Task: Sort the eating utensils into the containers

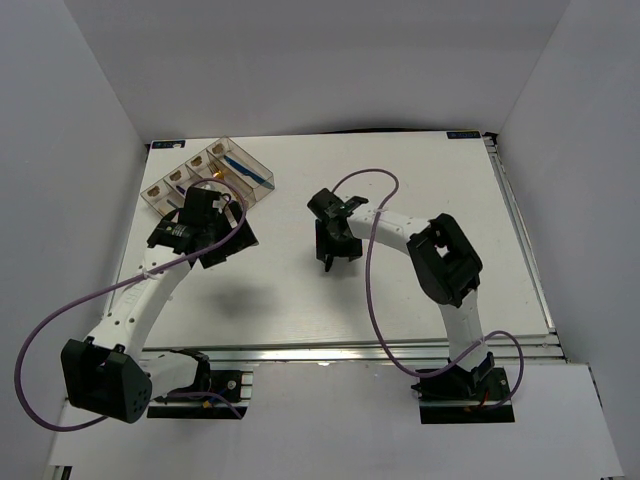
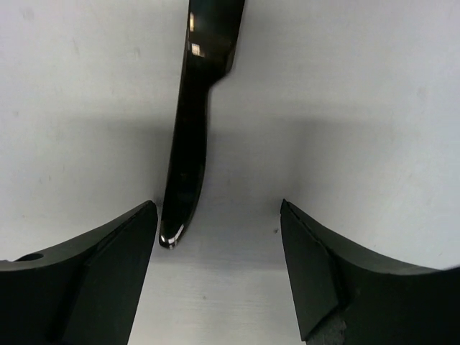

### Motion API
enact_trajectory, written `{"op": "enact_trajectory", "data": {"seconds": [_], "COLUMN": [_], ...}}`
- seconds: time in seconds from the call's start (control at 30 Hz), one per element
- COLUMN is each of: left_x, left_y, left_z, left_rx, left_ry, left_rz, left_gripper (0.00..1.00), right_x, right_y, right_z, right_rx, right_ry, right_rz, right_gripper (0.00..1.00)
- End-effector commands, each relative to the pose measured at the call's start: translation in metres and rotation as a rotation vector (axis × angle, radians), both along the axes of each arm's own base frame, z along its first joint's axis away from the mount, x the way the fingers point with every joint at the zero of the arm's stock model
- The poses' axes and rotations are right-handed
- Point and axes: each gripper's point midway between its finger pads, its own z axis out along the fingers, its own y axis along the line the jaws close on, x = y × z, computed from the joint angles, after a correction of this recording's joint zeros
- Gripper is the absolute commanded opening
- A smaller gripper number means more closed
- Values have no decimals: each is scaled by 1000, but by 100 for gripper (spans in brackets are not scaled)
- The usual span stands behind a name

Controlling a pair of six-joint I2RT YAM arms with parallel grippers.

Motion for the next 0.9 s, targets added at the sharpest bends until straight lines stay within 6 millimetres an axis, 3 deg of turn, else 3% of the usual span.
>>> {"op": "enact_trajectory", "data": {"seconds": [0.0,0.13,0.3,0.4,0.47,0.53,0.87], "left_x": [2,-1,-6,-8,-9,-9,-6], "left_y": [-3,-3,0,2,2,2,0], "left_z": [21,20,21,23,23,23,25], "left_rx": [-24,-32,-29,-22,-24,-29,-39], "left_ry": [-60,-61,-59,-61,-62,-64,-66], "left_rz": [-11,-2,4,14,18,21,22], "left_gripper": [98,98,98,98,98,98,98], "right_x": [3,9,11,6,-1,-6,-33], "right_y": [-20,-36,-31,-36,-41,-43,-56], "right_z": [-48,-57,-61,-58,-60,-55,-65], "right_rx": [-91,-200,-186,-201,-207,-193,-202], "right_ry": [100,122,130,150,164,161,218], "right_rz": [89,32,44,52,44,34,46], "right_gripper": [73,62,59,42,37,35,34]}}
